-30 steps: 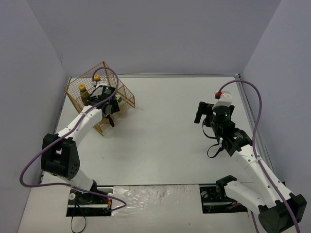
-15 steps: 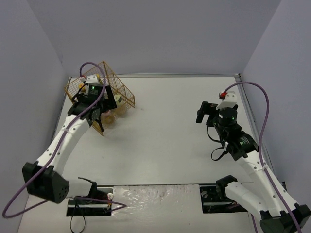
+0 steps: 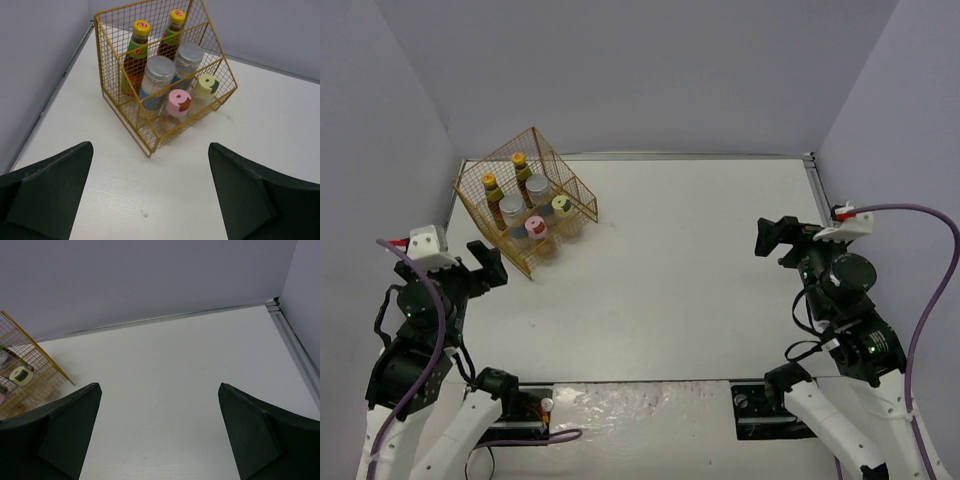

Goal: Organize the condiment bottles

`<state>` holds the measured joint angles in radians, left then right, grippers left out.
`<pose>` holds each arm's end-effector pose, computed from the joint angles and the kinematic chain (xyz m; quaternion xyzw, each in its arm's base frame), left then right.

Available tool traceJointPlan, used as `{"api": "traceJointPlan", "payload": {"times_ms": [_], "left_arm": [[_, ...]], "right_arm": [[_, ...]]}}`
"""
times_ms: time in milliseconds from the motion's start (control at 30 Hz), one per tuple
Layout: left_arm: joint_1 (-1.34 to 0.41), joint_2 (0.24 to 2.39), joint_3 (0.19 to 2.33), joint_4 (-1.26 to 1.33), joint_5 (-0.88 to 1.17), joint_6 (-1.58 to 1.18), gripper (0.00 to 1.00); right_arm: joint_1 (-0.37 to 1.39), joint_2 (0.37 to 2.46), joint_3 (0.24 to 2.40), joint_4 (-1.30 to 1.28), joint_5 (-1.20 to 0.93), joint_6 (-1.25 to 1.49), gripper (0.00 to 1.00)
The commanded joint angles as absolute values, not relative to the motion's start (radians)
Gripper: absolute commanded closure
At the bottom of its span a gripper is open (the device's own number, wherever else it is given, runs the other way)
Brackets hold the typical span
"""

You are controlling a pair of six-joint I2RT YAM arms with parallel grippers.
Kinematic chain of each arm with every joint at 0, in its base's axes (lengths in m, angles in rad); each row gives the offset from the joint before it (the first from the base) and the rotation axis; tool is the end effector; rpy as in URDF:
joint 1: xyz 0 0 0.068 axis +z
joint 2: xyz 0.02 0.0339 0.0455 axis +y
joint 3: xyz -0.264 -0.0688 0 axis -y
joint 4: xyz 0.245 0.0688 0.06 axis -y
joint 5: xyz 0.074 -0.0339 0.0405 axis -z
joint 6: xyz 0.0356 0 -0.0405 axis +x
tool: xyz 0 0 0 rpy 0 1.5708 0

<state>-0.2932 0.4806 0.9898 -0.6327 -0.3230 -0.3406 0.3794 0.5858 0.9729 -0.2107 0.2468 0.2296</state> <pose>0.0775 -0.0116 0.3941 -0.1240 0.7369 -0.0891 0.6585 0.1064 0.0331 0.4265 0.0464 0.6425 0.1527 0.7495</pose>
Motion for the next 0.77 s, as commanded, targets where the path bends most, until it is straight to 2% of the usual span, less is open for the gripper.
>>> {"api": "traceJointPlan", "payload": {"times_ms": [0, 267, 733], "left_arm": [[-0.288, 0.429, 0.914, -0.675, -0.397, -0.334, 0.03], [-0.290, 0.273, 0.803, -0.684, -0.364, -0.342, 0.03], [-0.290, 0.337, 0.799, -0.693, -0.381, -0.379, 0.03]], "right_arm": [[0.388, 0.522, 0.950, -0.186, 0.337, 0.189, 0.00], [0.448, 0.379, 0.820, -0.165, 0.428, 0.169, 0.00], [0.474, 0.397, 0.816, -0.162, 0.439, 0.183, 0.00]]}}
